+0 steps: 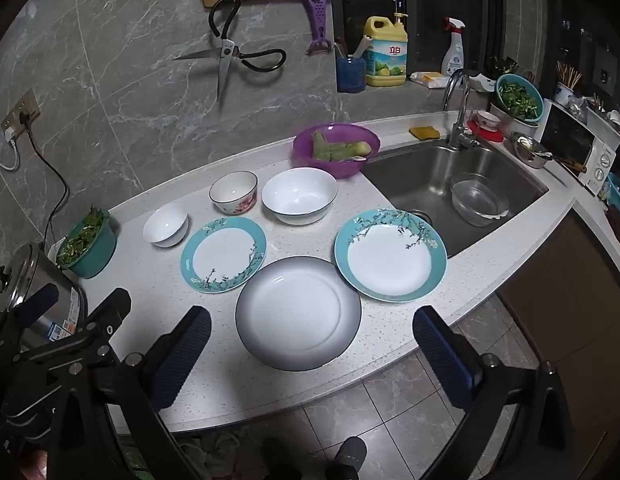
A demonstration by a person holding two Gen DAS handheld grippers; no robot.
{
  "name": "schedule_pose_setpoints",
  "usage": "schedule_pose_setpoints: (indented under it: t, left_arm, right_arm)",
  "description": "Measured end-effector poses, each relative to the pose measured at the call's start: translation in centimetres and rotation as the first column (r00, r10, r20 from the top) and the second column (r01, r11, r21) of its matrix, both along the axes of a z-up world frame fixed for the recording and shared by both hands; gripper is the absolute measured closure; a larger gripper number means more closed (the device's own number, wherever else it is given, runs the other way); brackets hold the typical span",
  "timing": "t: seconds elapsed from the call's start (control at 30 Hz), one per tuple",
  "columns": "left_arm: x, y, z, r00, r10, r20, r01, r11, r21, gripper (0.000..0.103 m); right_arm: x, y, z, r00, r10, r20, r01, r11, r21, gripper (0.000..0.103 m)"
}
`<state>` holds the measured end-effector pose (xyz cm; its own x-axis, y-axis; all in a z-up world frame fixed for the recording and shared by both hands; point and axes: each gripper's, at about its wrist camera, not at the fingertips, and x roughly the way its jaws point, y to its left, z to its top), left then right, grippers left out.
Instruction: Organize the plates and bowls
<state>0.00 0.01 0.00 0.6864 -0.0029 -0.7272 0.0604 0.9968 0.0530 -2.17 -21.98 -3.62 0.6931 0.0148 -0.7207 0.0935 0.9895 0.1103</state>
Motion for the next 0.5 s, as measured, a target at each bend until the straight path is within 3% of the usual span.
schedule_pose_setpoints:
  t: [0.5]
  left_arm:
    - [-0.02,-0.01,0.01,1.000,-0.002,0.003,0.002,1.000,0.006,0.000]
  right_arm:
    - [0.19,0.17,-0.05,1.000,0.000,0.001,0.000,1.000,-0.003,0.000]
